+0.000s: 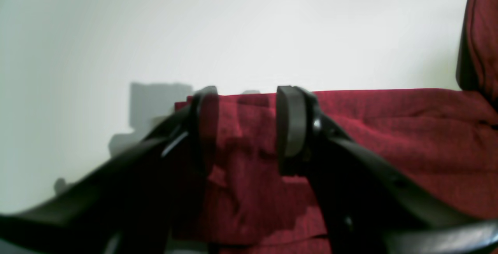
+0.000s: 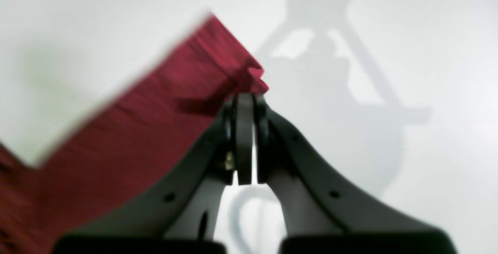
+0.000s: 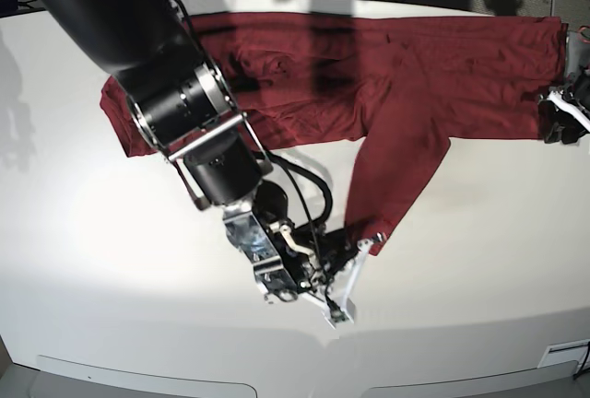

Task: Fold the T-shirt properly
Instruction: 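Drag the held sleeve across the folded body toward the left gripper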

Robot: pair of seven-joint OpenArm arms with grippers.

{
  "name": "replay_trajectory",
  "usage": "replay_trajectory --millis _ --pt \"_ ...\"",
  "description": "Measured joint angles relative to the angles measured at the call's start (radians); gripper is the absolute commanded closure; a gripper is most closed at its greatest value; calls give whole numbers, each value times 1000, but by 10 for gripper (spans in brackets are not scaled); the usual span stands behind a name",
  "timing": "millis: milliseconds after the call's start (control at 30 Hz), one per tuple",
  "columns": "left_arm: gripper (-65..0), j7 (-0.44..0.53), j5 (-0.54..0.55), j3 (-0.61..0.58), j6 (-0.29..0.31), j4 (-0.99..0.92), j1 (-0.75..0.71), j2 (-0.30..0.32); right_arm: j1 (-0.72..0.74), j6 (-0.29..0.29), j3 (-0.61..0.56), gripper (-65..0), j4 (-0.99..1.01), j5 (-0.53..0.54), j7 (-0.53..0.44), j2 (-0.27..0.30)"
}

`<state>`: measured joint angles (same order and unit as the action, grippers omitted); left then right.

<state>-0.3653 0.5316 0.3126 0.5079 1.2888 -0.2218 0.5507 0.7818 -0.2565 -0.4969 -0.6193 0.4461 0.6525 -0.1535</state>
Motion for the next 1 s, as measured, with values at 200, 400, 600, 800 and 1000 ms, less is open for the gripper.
replay_trajectory --millis 200,400,600,800,1000 --pt "-241 23 7 0 4 0 0 -14 -34 -175 -16 0 -2 196 19 5" --pt "-241 115 7 0 0 0 0 -4 -48 -391 -16 0 -4 487 107 4" --pt "-241 201 8 31 -106 0 47 98 -125 -426 -16 0 -3 561 134 4" --pt "-241 86 83 108 -116 1 94 183 -193 -429 -16 0 -3 664 137 5" --pt "-241 68 95 113 -116 1 93 194 -231 -429 -18 0 -11 771 229 7"
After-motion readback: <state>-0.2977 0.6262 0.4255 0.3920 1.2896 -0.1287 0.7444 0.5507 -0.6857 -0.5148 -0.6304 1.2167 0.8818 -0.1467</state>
